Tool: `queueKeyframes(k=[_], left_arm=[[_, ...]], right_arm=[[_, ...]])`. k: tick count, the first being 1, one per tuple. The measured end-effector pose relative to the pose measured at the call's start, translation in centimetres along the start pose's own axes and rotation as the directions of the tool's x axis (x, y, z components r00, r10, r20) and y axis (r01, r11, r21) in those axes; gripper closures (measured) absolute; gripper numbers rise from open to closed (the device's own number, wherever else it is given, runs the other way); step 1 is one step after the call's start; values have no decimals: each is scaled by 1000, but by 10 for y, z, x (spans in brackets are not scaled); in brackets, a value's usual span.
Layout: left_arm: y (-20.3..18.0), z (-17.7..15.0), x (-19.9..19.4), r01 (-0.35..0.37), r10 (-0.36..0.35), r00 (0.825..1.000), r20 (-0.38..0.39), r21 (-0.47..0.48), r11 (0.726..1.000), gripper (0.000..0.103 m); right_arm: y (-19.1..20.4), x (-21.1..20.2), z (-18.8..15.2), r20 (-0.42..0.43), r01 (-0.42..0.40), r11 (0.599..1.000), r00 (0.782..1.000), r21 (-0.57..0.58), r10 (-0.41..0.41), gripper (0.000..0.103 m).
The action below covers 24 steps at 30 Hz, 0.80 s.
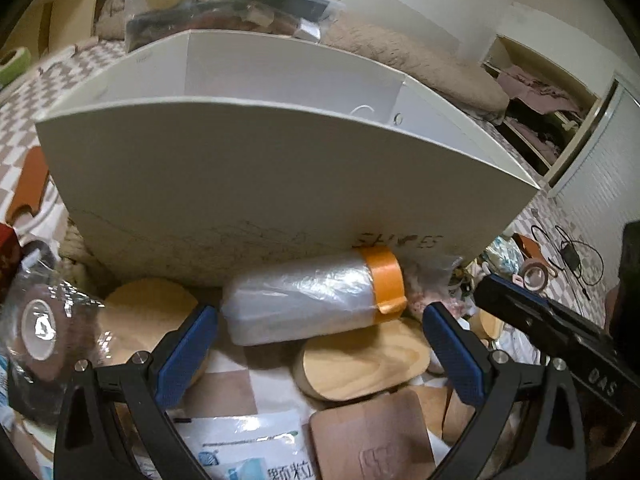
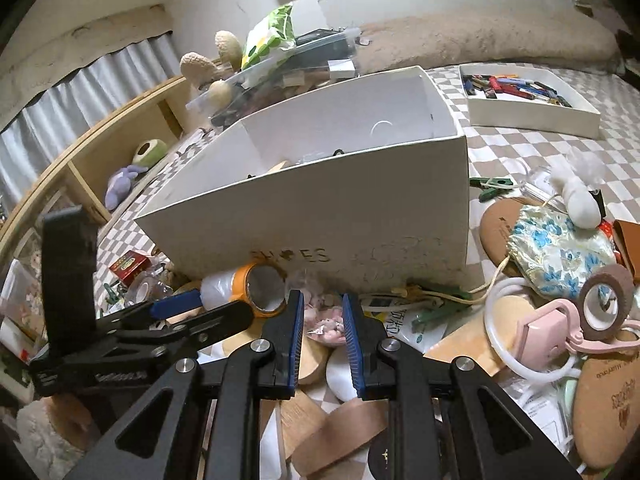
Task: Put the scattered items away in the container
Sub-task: 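Close the left tool on the plastic-wrapped roll with orange cap and lift it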
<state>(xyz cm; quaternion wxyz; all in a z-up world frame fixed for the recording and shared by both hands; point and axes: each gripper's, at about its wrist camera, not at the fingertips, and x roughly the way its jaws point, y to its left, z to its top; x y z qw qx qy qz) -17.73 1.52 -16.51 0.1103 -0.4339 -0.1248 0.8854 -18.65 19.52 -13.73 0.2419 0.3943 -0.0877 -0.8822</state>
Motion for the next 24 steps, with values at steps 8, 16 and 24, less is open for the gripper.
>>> queueKeyframes(k=[8,16,24], left_arm=[[14,5,5,73,-73,997,6,-115,991,4],[16,5,3,96,-96,995,7,-135,986,18],[17,3,3,80,-82,997,-13,-122,989,18]], right_arm=[[2,5,-5,-23,22,999,999,-23,-23,81],[12,12,-9,-47,53,995,997,-89,-57,80],[19,12,-15,-45,69,987,996,-149,-76,80]])
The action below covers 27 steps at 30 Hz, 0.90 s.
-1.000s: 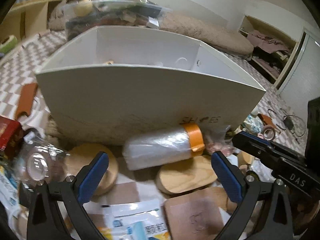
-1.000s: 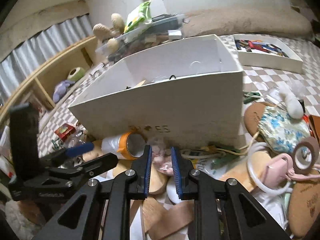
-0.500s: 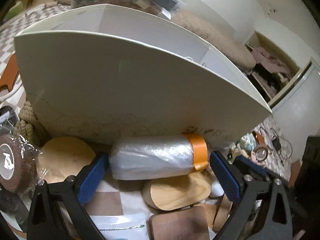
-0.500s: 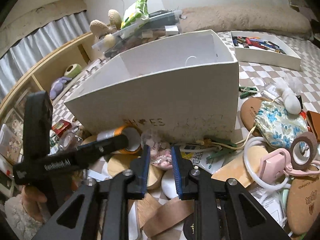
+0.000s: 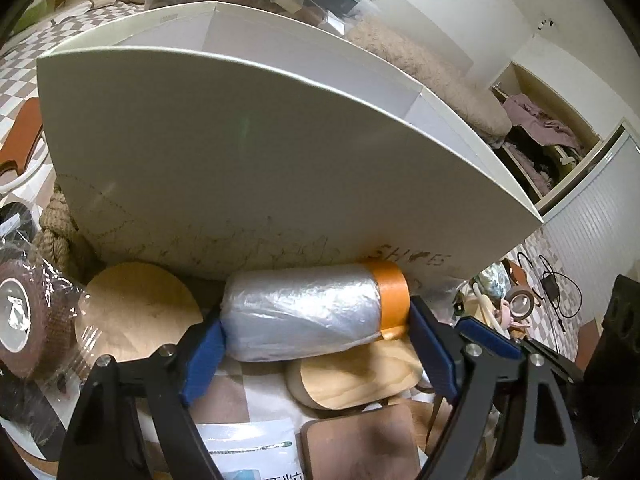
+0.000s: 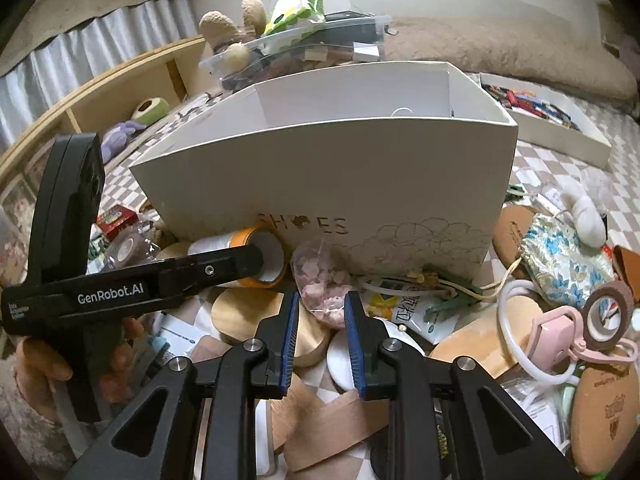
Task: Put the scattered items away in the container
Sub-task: 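Close the left tool on the plastic-wrapped roll with orange cap and lift it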
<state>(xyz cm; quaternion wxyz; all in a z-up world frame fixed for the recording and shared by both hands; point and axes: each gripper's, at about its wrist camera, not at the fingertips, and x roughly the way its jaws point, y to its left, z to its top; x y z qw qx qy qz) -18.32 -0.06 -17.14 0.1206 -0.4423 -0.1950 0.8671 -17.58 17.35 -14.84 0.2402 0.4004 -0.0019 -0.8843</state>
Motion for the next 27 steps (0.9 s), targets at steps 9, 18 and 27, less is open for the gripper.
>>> queueKeyframes(k=[9,18,27], left_arm=[[-2,-3,2,-8,8,1000,20,12,1000,17],[-2,-3,6,-12,12,1000,-20,7,1000,18],[5,-4,-4,0,0,1000,7,-40,999,20]], right_arm=[[6,5,0,-8,58,997,998,-56,-59,79],[12,1,-2,12,103,990,995,-91,-103,79],[22,0,-3,37,100,985,995,-144,-96,8]])
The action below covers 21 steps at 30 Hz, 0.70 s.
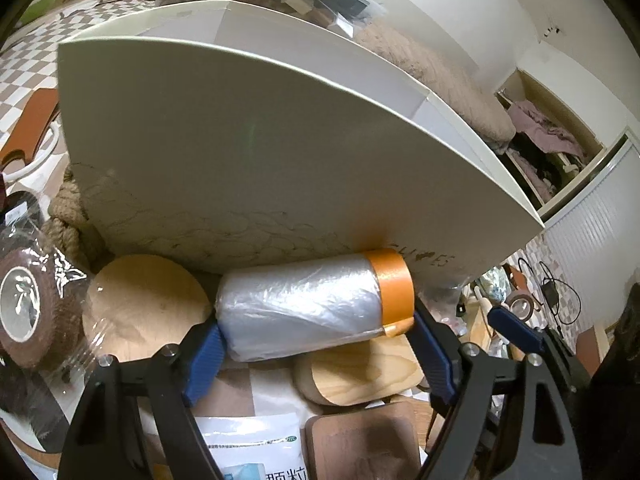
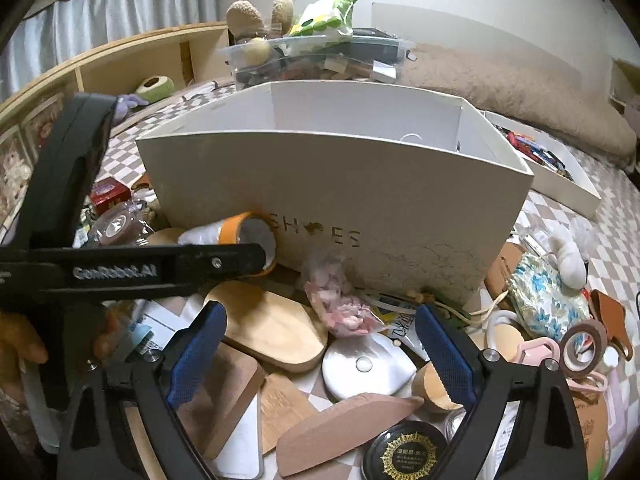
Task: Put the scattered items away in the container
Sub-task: 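Close the left tool on the plastic-wrapped roll with orange cap and lift it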
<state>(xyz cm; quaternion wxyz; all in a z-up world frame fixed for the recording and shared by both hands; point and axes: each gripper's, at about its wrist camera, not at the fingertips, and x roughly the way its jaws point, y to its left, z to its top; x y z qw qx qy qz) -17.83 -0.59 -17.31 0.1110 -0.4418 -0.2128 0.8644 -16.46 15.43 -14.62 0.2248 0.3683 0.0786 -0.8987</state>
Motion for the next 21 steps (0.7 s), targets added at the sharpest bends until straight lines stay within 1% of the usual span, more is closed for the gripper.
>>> queueKeyframes(k=[5,7,8,9,10,11,12,13,14,15,18,21], left_arm=[[4,-2,-7,4,-3,1000,6,-22,1000,20],[3,-3,-11,-2,2,1000,12,-16,1000,20],[3,-4,-12,-5,5,1000,15,-12,1000,20],[3,-5,-13,-4,5,1000,15,-10,1000,20],[3,-5,-13,-4,4,1000,15,-11,1000,20],[2,-5,-13,-3,3,1000,15,-12,1000,20],[2,-5,-14,-3,3,1000,17,-12,1000,20],[1,-6,-15,-5,5,1000,20,-10,1000,20],[1,-6,-16,-9,9,1000,24,-4,1000,20],[-1,-6,-17,-11,11,1000,27,0,1000,20],[-2,-5,-18,-12,12,999,34,4,1000,20],[-1,-6,-19,-15,14,999,35,6,1000,20]], right_arm=[[-5,11,2,-29,46,999,999,19,-46,8],[-5,15,4,-34,49,999,998,17,-49,9],[-4,17,5,-35,44,999,998,13,-43,16],[-3,19,6,-39,36,999,999,8,-36,27],[-2,21,6,-48,31,999,998,4,-31,32],[-1,25,6,-62,33,999,998,0,-33,39],[-1,30,6,-77,43,999,996,-8,-43,42],[0,35,5,-90,54,998,994,-19,-56,43],[-2,37,5,-90,51,999,995,-14,-52,45],[-5,38,5,-87,42,999,995,2,-42,53],[-16,39,6,-90,37,998,995,55,-32,72],[-20,36,5,-83,26,997,996,76,-19,76]])
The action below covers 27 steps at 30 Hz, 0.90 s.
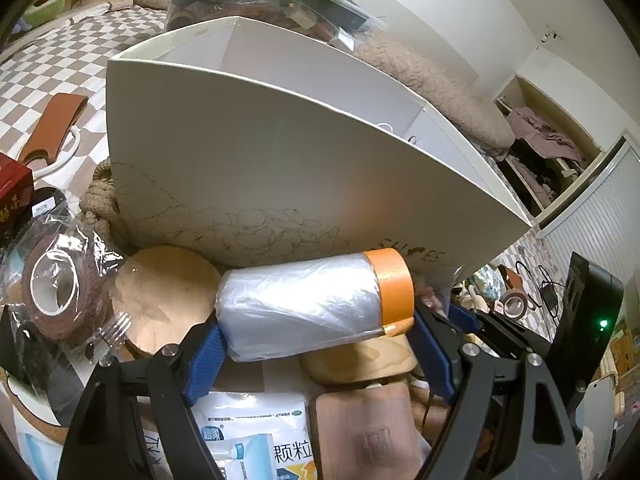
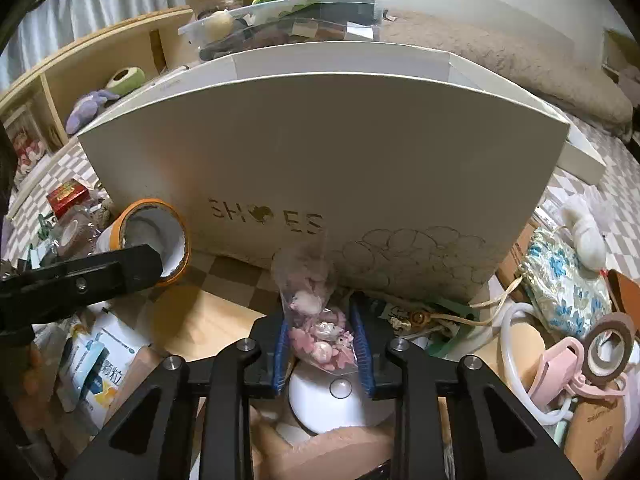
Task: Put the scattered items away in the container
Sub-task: 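Close the left tool on the plastic-wrapped roll with orange cap and lift it, then carry the plastic roll and candy bag over the white box with both tools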
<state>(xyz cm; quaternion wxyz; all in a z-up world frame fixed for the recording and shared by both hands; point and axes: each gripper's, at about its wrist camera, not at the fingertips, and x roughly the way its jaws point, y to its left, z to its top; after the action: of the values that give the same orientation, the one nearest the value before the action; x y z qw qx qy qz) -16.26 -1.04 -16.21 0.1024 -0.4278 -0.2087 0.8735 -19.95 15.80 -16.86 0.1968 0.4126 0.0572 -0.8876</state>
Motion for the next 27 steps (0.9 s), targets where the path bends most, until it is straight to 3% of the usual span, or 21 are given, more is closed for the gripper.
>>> queueKeyframes(k=[17,27], left_arm=[[-5,-7,-9,-47,45,998,34,63,997,20],[-13,-6,-30,-54,44,994,98,101,993,20]], right_arm=[[-8,-35,-11,69,-68,994,996,83,62,78],[-10,-65,-8,147,-164,981,978,103,148,78]])
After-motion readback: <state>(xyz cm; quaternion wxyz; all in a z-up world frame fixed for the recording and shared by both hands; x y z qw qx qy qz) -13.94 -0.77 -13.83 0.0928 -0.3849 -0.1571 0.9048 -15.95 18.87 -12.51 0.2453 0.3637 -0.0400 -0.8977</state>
